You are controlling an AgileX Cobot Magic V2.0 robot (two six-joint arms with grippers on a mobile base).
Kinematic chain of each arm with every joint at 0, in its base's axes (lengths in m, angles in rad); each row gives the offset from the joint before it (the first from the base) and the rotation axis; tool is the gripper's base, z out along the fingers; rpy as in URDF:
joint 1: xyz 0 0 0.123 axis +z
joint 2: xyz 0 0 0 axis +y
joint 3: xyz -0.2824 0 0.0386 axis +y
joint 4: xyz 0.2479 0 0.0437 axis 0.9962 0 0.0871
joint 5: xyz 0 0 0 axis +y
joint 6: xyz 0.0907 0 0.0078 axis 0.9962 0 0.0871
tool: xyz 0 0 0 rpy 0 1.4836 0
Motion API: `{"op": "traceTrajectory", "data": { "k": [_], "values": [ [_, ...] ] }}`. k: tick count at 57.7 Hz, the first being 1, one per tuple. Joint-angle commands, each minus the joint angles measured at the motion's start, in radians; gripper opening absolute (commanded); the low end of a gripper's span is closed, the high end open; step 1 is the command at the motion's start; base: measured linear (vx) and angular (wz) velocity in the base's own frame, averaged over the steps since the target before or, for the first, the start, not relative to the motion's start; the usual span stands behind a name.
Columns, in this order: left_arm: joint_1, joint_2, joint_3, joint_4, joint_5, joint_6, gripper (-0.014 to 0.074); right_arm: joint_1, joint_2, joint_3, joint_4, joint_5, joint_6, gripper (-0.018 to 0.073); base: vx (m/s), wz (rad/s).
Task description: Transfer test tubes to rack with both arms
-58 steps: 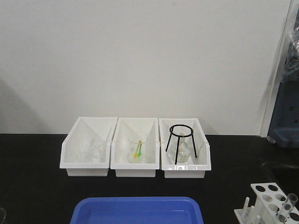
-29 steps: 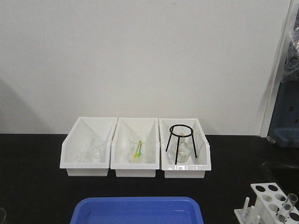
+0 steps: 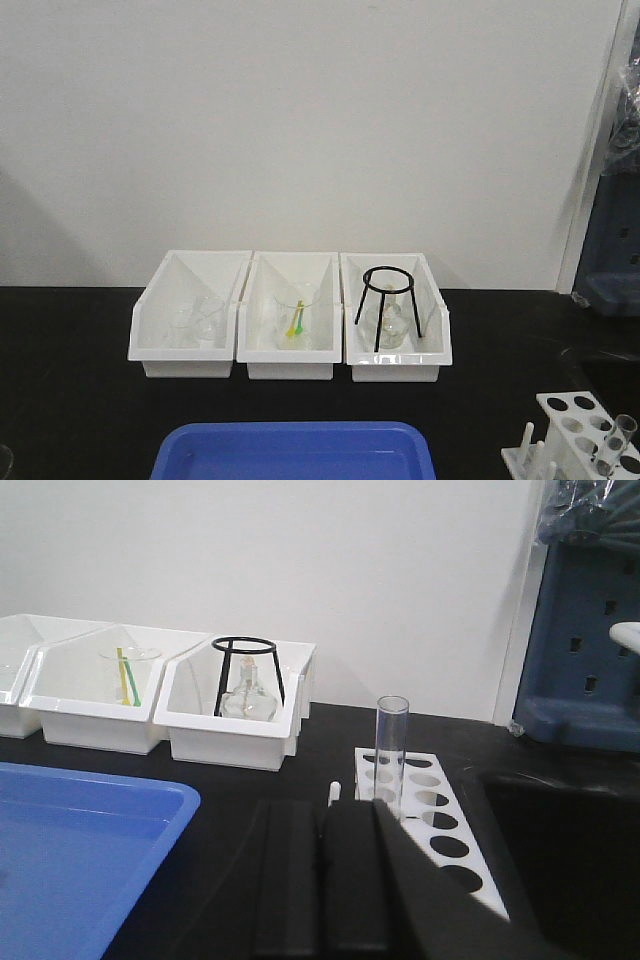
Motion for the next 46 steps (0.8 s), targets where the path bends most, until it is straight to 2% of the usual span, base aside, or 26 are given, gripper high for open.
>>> {"op": "traceTrajectory", "data": {
  "k": [1, 46],
  "values": [
    [0.000, 0.008, -0.026, -0.002, -0.072, -0.002, 0.0054, -0.001, -0.010, 0.013, -0.004, -0.078, -0.004, -0.0012, 0.00, 0.00],
    [0.000, 0.008, -0.026, -0.002, -0.072, -0.002, 0.0054, -0.001, -0.010, 0.013, -0.004, -0.078, -0.004, -0.0008, 0.00, 0.00]
  ]
}}
